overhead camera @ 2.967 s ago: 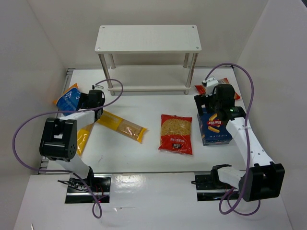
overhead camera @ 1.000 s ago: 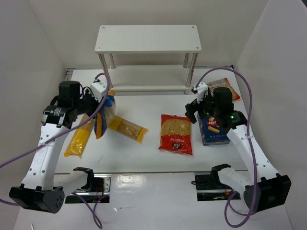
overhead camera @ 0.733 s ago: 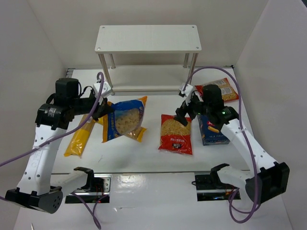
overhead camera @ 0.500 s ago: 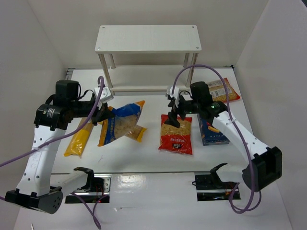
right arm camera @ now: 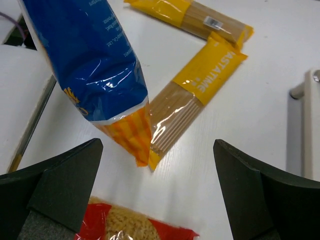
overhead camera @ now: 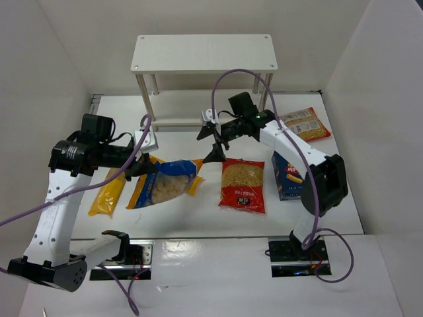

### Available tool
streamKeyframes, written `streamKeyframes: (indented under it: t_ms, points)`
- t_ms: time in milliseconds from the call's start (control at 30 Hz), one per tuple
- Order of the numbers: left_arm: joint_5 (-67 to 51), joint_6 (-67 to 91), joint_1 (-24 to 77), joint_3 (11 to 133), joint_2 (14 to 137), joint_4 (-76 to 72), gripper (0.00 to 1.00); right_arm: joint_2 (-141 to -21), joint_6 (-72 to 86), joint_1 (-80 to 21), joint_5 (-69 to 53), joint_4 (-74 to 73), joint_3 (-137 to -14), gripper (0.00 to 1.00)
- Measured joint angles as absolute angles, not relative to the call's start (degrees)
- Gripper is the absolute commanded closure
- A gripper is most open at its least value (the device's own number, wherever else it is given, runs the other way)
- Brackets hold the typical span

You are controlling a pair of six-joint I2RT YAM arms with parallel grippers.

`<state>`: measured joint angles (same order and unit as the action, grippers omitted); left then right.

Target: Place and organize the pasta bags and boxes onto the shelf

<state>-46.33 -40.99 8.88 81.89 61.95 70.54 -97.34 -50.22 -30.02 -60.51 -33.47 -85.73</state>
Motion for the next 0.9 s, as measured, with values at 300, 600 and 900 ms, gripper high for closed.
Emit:
streamKeyframes:
  t_ms: [300, 600, 900]
  points:
    - [-46.4, -42.1, 8.9, 81.9, 62.2, 70.8, 1.0, -104.5, -56.6, -35.7, -65.0, -43.0, -91.8, 0.0]
    - [-46.5, -42.1, 9.3, 81.9, 63.2, 70.8, 1.0, -109.0, -60.3, -39.4, -68.9, -48.7, -97.9, 0.0]
    - [-46.5, -42.1, 9.3, 81.4, 63.1, 70.5, 1.0, -112.8, -61.6, -41.9, -69.9, -51.9, -100.2, 0.0]
